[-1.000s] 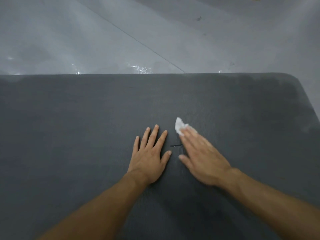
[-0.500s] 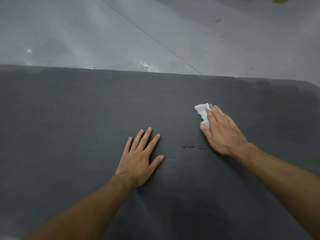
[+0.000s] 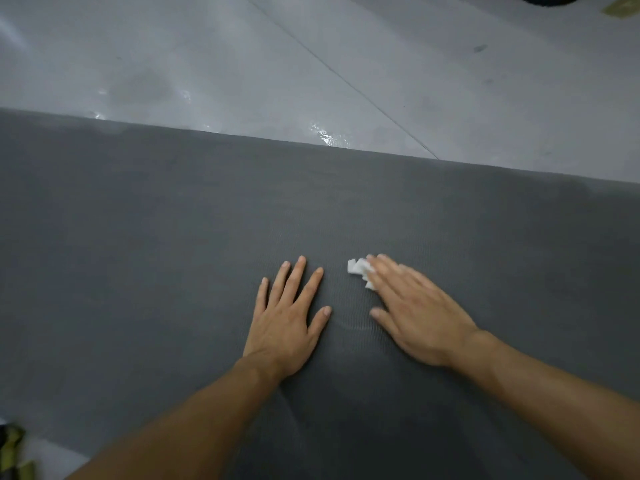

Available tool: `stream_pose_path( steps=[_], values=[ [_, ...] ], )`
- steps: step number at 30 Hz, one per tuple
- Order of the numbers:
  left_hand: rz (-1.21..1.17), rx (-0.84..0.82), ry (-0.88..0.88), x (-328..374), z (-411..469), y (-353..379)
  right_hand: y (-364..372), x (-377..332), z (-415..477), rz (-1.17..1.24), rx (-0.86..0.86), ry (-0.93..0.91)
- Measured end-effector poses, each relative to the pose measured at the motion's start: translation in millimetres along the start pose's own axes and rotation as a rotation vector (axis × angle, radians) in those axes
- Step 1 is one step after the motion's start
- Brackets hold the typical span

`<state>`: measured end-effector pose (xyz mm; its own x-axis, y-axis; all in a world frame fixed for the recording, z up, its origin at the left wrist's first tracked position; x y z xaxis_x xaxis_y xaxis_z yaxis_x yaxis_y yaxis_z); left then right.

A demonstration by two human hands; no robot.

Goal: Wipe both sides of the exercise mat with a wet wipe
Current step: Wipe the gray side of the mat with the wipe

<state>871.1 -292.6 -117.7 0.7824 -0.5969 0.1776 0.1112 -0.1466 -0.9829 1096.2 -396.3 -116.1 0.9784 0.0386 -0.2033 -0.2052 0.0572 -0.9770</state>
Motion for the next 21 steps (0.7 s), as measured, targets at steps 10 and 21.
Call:
stream_pose_path(
  steps=[10,21],
  values=[
    [0.005,-0.228,-0.015,4,14,-33,1,22,58,0.032,0.024,0.149],
    [0.043,-0.248,-0.078,-13,2,-46,5,-52,31,0.021,-0.095,-0.428]
  ],
)
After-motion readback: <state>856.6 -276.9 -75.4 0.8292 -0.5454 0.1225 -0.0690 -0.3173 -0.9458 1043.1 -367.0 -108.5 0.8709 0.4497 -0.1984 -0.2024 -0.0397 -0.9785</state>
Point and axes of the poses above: each hand's wrist, its own z-axis towards the middle knuckle, its own y-axis out of the palm, x = y × z, the point moved 2 cm from there along z, towards the middle knuckle, and after that the axes turned 11 degrees about x, right-handed, at the moved point
